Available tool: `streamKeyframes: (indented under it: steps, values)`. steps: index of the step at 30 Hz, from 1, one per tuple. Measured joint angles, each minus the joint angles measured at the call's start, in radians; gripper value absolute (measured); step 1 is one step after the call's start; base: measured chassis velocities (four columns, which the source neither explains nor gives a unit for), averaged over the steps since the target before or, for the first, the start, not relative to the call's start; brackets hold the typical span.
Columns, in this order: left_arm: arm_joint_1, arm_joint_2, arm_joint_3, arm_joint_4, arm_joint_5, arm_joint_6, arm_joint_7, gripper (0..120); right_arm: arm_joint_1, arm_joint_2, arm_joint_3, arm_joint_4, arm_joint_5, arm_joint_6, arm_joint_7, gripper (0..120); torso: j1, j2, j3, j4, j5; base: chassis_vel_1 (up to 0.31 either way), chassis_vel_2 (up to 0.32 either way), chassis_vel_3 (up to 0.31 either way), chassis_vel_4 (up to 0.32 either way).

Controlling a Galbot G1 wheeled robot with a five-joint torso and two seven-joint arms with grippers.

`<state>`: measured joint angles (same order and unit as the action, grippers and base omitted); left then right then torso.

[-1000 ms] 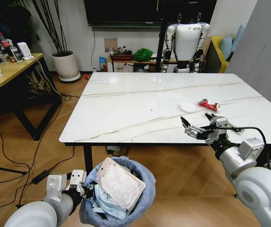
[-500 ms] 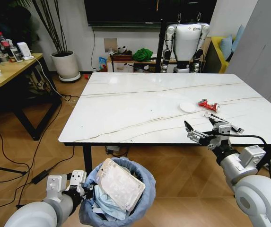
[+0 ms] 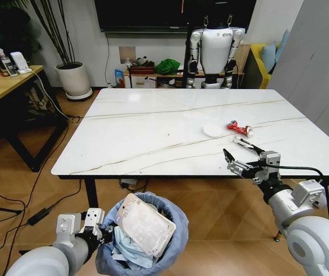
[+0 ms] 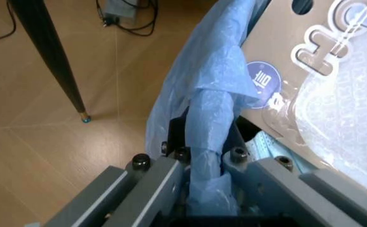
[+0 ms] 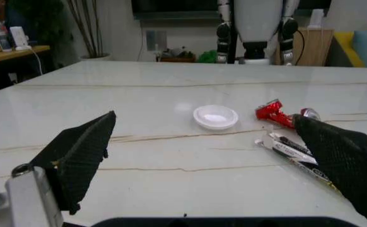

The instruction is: Pick up the trash bin and place the trash from the table into it.

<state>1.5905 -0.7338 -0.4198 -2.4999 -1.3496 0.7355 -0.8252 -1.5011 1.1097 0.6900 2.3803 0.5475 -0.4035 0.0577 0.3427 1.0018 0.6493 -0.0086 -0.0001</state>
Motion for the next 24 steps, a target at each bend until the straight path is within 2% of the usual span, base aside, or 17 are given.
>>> streamKeyframes:
  steps: [24]
  values:
    - [0.004, 0.004, -0.001, 0.000, 0.001, 0.000, -0.001, 0, -0.002, -0.018, 0.000, -0.011, 0.005, 0.002, -0.005, 100, 0.000, 0.000, 0.000, 0.0000, 0.0002, -0.085, -0.089, 0.086, 0.087]
